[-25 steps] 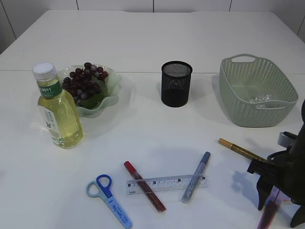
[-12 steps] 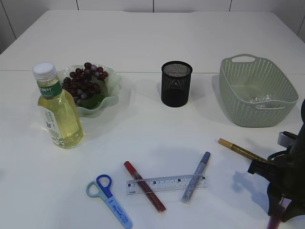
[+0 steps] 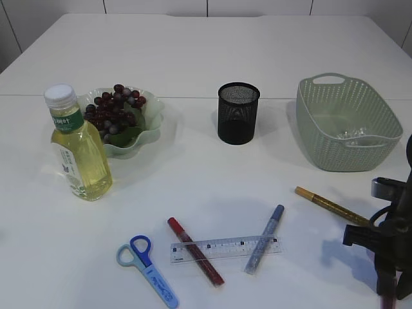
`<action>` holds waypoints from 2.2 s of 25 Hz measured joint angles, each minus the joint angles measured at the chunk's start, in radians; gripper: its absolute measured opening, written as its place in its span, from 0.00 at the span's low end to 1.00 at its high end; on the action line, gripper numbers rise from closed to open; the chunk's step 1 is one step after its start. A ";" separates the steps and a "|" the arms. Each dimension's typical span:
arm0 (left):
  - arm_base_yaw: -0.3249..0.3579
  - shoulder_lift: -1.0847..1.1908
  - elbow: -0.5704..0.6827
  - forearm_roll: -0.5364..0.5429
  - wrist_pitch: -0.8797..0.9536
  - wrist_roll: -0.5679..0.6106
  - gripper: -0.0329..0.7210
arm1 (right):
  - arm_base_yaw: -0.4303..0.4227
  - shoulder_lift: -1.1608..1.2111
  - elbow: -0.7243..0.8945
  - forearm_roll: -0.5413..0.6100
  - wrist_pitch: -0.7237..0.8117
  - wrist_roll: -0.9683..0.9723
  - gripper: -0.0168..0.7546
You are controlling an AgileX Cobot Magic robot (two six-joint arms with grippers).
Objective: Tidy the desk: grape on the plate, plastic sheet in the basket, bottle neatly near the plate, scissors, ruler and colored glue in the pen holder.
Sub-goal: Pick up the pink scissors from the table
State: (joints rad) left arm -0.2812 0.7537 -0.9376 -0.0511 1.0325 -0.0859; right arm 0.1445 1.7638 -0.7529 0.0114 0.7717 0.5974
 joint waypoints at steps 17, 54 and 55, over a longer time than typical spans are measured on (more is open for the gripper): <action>0.000 0.000 0.000 0.000 0.020 0.000 0.70 | 0.002 0.000 -0.001 -0.089 0.002 -0.152 0.29; 0.000 0.000 0.000 -0.003 0.024 0.000 0.70 | 0.002 0.000 -0.001 -0.021 -0.049 -0.525 0.35; 0.000 0.000 0.000 -0.003 0.024 0.000 0.70 | 0.002 0.000 -0.001 -0.022 -0.049 -0.525 0.35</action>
State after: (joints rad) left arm -0.2812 0.7537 -0.9376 -0.0537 1.0567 -0.0859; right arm 0.1462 1.7638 -0.7536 -0.0107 0.7224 0.0723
